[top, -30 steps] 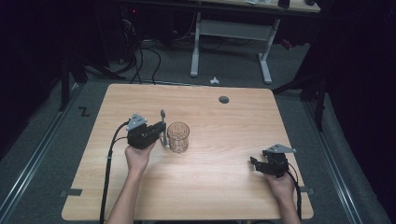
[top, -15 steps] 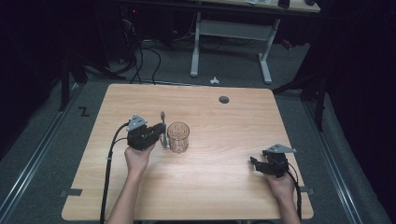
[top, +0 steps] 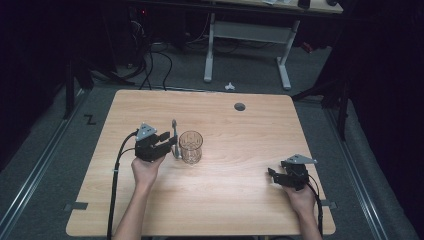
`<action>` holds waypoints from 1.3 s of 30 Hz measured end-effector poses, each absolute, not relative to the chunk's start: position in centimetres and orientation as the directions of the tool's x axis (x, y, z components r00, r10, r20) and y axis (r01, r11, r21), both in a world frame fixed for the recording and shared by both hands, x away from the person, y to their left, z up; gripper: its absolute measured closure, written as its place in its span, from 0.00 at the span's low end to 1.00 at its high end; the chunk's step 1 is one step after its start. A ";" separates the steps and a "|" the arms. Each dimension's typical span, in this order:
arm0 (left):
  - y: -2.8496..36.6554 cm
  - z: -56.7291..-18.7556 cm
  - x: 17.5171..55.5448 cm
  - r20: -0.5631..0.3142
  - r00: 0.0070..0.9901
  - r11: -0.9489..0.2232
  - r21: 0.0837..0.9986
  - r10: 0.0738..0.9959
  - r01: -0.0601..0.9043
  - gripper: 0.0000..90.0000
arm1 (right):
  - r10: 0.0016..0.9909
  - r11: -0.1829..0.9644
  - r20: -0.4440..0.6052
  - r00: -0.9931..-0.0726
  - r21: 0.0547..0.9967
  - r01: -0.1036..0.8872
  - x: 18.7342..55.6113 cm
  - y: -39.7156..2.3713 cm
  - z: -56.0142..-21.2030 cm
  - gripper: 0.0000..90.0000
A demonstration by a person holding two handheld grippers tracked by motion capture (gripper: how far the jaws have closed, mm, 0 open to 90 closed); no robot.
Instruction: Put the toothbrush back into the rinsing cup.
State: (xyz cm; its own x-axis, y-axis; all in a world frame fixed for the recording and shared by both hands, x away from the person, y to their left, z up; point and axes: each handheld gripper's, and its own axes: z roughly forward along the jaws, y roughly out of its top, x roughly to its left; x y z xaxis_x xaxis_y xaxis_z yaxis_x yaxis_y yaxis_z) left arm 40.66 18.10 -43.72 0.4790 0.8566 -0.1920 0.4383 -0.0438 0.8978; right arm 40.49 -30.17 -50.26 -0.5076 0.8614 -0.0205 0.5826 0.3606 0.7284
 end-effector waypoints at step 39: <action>20.3 -42.9 38.3 -0.169 0.418 -0.037 0.896 0.893 0.442 0.49 | 0.862 0.360 -0.021 -0.506 0.729 0.583 40.5 -30.2 -50.3 0.38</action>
State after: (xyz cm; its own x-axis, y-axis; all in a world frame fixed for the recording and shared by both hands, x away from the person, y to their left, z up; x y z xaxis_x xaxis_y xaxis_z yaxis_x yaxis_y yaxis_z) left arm 38.31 20.28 -42.87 0.4179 0.8926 -0.1690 0.4417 -0.0371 0.8964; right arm 40.49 -30.17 -50.26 -0.5064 0.8620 -0.0206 0.5827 0.3598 0.7287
